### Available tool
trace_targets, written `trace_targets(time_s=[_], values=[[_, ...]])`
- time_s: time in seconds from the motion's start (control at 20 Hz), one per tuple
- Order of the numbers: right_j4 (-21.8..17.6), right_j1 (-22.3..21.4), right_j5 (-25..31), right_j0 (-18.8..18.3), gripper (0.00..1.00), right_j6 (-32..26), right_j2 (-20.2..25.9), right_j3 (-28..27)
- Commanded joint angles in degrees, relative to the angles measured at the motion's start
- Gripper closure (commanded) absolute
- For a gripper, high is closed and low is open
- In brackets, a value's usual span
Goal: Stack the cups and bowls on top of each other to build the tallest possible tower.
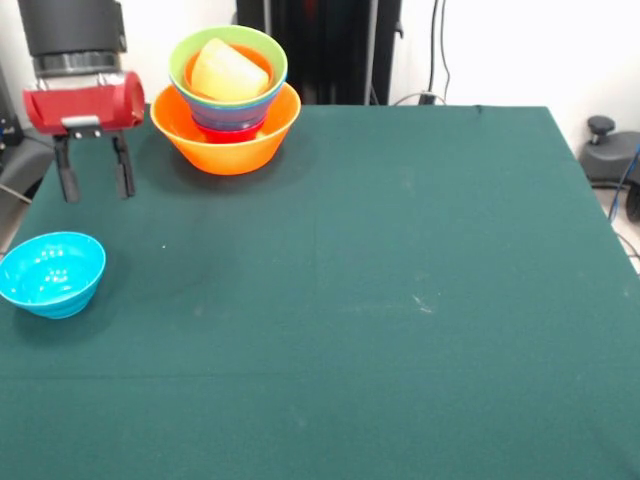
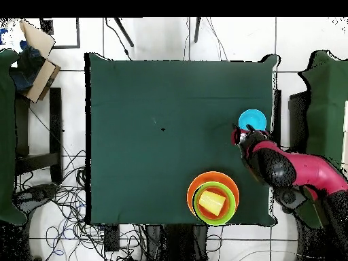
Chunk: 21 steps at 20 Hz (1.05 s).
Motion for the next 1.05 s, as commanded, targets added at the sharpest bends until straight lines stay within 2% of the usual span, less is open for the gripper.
trace_targets(time_s=[0.05,0.6,1.05], values=[[0.57,-1.42,8.32,3.55,0.00,-9.70,3.66,-1.53],[-1.63,7.59,8.58,6.82,0.00,-11.82,3.02,-11.22],[-0.23,11.14,11.57,4.89,0.00,-16.35,4.95,-14.79]])
